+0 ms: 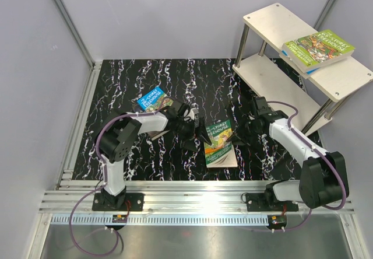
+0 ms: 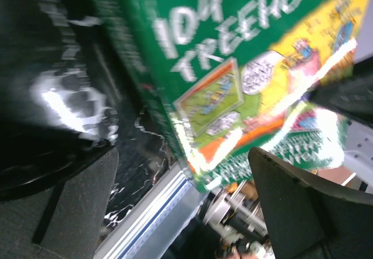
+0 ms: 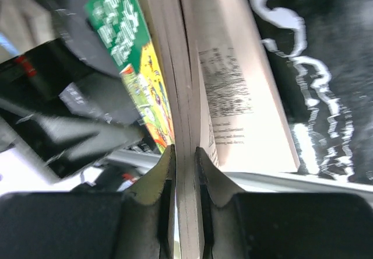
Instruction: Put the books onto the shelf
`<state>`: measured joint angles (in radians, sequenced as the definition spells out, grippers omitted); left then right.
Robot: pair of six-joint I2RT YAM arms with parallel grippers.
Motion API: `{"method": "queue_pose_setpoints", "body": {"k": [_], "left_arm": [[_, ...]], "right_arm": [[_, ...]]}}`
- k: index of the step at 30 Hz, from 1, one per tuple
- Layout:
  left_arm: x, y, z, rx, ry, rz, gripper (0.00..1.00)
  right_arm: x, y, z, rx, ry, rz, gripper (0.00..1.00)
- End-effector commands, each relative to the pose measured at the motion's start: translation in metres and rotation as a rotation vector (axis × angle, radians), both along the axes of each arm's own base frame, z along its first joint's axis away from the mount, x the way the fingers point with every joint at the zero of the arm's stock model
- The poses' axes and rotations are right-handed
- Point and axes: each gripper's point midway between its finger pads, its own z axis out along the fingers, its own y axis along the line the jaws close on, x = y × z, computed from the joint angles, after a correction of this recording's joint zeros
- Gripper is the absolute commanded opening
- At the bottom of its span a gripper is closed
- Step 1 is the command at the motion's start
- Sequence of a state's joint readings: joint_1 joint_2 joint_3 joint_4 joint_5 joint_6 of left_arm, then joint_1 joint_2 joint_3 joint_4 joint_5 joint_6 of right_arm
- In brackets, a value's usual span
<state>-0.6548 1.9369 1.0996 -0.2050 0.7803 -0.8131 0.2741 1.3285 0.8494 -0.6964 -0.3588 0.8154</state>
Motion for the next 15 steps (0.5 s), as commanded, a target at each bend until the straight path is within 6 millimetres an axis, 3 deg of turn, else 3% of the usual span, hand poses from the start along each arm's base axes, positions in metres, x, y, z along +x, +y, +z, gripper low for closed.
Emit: {"method": "queue_pose_setpoints", "body": {"k": [1, 9, 11, 15], "left_arm": [[0.024, 0.005, 0.005, -0.004, -0.104, 0.082, 0.99], [0.036, 0.006, 0.015, -0.058, -0.097, 0.161, 0.98], [0.039, -0.001, 0.022, -0.119, -0.103, 0.154, 0.9], [0.044, -0.011, 0.026, -0.162, -0.075, 0.167, 0.73]], "right_arm": [[0.01, 0.021, 0.039, 0.106, -0.003, 0.003, 0.0], [0.006, 0.044, 0.048, 0.28, 0.049, -0.011, 0.0], [0.0, 0.049, 0.041, 0.335, 0.093, -0.042, 0.0], [0.001, 0.065, 0.045, 0.501, 0.079, -0.044, 0.0]]}}
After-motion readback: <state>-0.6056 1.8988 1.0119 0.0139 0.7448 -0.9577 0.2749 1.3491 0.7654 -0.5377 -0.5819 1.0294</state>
